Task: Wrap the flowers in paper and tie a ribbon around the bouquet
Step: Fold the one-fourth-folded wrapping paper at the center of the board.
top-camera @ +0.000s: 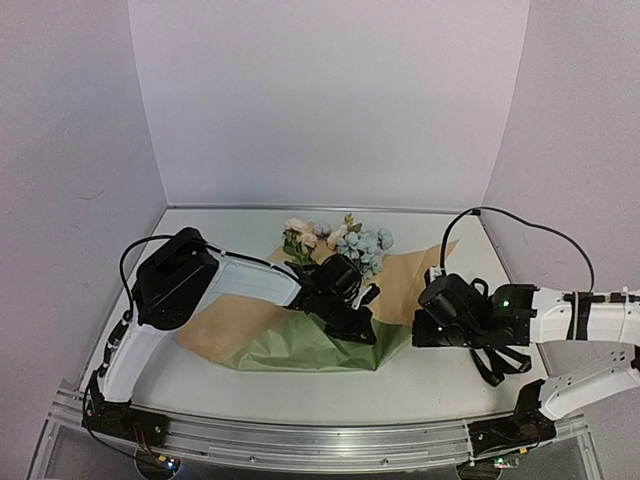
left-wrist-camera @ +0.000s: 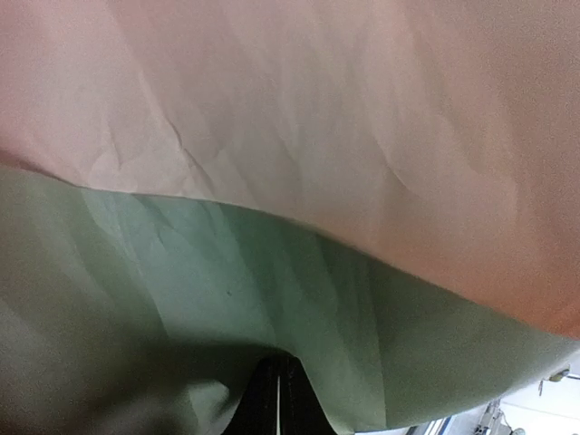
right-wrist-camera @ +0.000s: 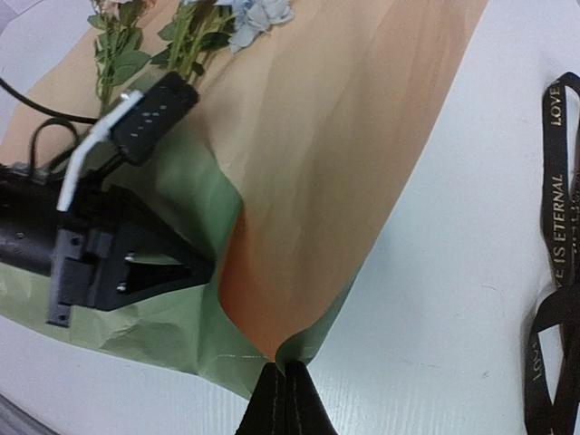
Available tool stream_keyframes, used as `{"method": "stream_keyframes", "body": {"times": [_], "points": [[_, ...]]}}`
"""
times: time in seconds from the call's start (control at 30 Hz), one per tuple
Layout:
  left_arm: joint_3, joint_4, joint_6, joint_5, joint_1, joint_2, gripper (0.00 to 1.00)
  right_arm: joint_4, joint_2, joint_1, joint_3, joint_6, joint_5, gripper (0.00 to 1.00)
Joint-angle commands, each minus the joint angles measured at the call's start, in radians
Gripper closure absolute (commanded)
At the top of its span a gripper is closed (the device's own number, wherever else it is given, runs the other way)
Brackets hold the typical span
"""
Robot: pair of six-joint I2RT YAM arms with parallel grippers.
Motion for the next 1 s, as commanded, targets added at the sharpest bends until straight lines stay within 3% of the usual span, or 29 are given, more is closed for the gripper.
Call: {"method": "stream_keyframes", "body": {"times": [0.0, 0.27, 0.47, 0.67, 0.83, 0.97], "points": [[0.049, -0.114, 0.016, -0.079, -0.003, 0.064, 0.95, 0.009, 0.011, 0.007, 0.086, -0.011, -0.076, 1.0], [0.015, -0.081, -0.003, -0.106, -0.003, 0.026, 0.96, 0.02, 0.047, 0.007, 0.105, 0.046, -0.125, 1.0], [-0.085, 0.035, 0.033, -0.042, 0.029, -0.167, 0.9, 0.002, 0.011, -0.007, 0.071, 0.038, -0.143, 1.0], [-0.166, 0.034, 0.066, 0.007, 0.043, -0.318, 0.84, -0.071, 0.005, -0.012, 0.093, -0.002, -0.123, 1.0], [-0.332, -0.032, 0.093, 0.025, 0.071, -0.444, 0.85, -0.102, 0.003, -0.015, 0.095, -0.001, -0.098, 1.0], [-0.497, -0.062, 0.117, 0.096, 0.077, -0.529, 0.92, -0.152, 0.004, -0.036, 0.099, 0.022, -0.069, 1.0]]}}
